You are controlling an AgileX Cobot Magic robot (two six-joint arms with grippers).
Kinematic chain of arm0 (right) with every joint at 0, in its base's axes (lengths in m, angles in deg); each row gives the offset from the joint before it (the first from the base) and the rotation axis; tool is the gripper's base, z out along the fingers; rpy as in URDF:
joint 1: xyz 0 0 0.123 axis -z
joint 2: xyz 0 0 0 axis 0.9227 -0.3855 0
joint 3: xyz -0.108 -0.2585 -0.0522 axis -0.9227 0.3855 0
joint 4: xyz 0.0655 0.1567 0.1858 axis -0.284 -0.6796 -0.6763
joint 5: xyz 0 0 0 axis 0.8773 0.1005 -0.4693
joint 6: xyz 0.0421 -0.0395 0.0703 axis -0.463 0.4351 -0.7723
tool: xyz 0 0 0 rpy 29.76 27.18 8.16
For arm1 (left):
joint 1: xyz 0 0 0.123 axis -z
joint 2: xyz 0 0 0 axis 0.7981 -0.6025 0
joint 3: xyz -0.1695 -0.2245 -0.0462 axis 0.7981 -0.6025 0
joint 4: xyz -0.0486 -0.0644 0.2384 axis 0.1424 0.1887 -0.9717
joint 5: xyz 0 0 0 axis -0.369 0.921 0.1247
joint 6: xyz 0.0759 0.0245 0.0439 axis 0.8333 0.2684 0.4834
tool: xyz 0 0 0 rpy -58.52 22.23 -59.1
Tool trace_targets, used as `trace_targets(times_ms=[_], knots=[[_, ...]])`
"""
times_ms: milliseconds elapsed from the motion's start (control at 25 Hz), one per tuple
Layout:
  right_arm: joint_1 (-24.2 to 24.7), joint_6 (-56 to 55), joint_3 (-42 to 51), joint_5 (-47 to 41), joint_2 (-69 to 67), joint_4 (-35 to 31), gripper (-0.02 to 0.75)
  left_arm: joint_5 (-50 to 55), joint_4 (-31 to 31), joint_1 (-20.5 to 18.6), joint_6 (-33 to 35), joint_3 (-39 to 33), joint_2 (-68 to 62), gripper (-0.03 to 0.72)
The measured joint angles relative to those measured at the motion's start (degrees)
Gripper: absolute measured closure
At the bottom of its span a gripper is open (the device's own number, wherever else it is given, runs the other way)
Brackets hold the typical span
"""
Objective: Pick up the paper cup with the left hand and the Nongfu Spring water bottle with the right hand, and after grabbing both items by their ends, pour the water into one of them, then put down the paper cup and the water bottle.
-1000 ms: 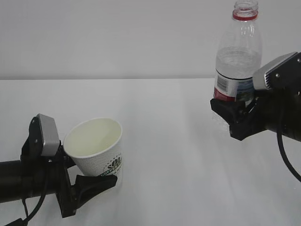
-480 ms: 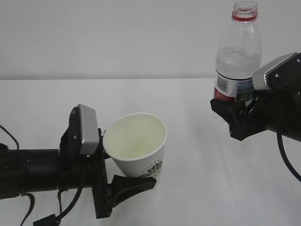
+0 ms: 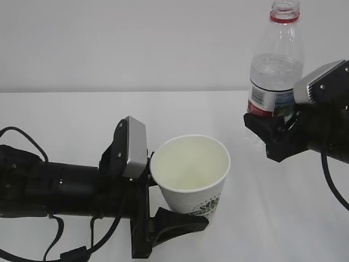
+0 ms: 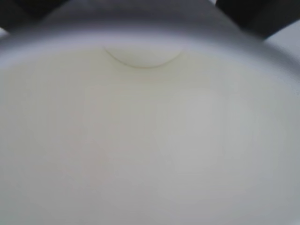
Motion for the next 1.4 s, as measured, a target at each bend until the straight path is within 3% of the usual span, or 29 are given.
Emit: trace_targets(times_ms=[360,1040,1400], knots=[[0.0,5.5,0.0,1.3,0.0,0.0,0.221,1.0,-3.5,0.0,-4.6,2.4,0.0,0.118],[0.0,31.0,0.0,4.3,0.0,-0.1,0.221,2.0,-4.4,0.0,-5.1,4.7,0.0,0.118],[0.1,44.6,0.0,7.3,0.0,-11.2,0.221,4.4,0.2,0.0,-5.1,7.3,0.0,0.118]])
